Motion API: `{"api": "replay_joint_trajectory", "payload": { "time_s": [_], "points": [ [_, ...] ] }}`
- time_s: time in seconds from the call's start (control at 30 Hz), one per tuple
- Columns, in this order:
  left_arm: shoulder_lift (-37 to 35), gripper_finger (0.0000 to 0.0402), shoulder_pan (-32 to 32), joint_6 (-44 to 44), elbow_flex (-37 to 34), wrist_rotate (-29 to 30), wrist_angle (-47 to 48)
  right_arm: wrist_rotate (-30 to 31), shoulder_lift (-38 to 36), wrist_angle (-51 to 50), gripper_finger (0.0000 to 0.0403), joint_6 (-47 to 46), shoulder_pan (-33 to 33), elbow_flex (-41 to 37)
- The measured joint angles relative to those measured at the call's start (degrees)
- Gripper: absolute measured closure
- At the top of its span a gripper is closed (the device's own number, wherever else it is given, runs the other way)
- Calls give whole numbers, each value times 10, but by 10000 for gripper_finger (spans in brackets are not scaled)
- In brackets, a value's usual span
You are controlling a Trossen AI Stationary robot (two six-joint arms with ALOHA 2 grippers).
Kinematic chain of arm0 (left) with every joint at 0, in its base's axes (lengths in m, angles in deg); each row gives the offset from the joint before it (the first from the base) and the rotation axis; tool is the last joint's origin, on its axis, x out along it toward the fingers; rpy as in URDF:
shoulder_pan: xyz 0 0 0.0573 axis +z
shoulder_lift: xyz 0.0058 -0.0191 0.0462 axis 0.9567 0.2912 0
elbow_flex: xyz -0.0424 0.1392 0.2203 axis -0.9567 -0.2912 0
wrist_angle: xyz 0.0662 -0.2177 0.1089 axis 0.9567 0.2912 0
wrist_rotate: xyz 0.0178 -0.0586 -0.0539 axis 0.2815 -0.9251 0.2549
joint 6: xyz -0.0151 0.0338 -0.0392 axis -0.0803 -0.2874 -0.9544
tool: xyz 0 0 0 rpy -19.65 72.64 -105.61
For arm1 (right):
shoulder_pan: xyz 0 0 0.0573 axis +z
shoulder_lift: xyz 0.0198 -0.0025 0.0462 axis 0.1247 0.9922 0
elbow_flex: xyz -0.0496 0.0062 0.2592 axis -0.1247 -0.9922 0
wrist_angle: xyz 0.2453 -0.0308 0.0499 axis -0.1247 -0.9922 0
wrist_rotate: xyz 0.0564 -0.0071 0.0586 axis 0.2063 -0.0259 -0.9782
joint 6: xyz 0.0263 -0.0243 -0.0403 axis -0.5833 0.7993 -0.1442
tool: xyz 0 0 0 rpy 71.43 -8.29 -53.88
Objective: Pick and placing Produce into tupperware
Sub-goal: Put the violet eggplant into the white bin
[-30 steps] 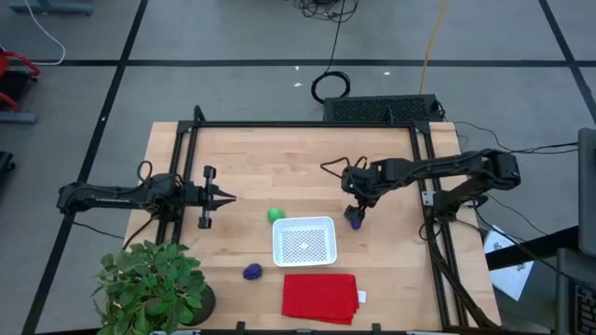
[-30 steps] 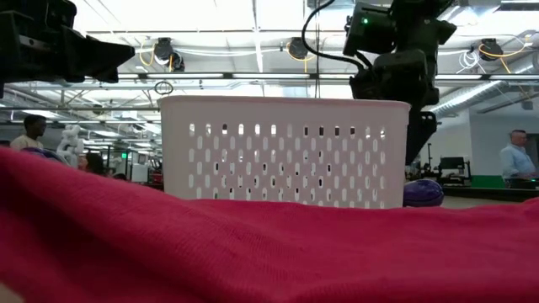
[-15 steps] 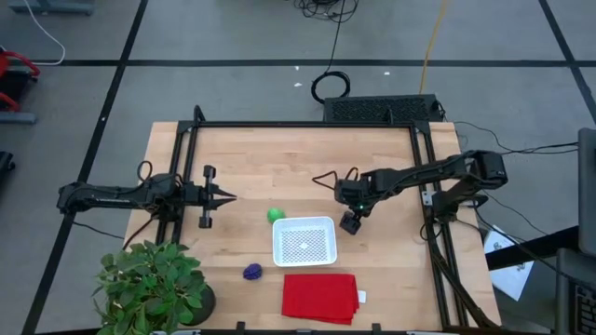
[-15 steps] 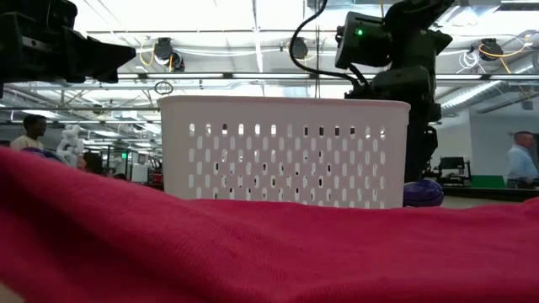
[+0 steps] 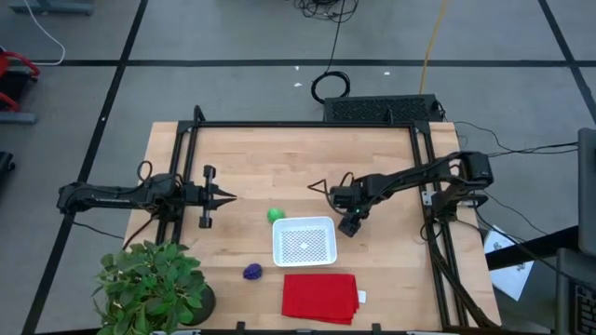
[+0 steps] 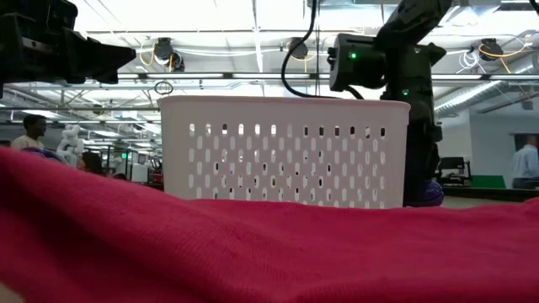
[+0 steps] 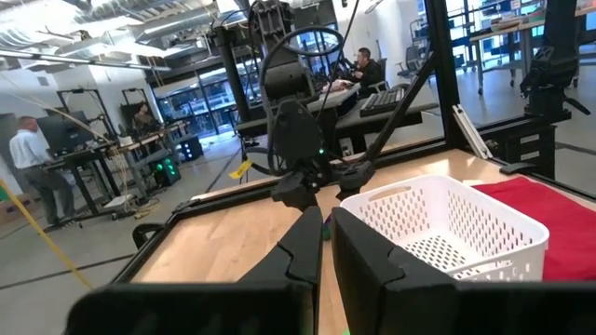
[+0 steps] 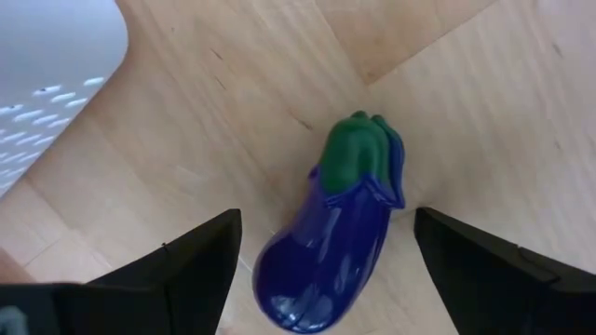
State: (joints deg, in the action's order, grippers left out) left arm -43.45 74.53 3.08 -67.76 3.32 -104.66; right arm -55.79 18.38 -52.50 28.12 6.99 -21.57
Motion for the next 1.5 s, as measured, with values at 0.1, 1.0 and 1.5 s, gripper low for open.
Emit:
{"api": "replay_joint_trajectory", "payload": {
  "time_s": [0.1,1.0,1.5],
  "points": [
    [0,371,0,0,0,0,4,0,3,0,87,5,0,0],
    [0,371,0,-2,0,0,12,40,-3,-2,276,45,10,-3],
    [0,371,0,-2,0,0,11,34,-75,-27,276,38,-1,-2]
  ]
}}
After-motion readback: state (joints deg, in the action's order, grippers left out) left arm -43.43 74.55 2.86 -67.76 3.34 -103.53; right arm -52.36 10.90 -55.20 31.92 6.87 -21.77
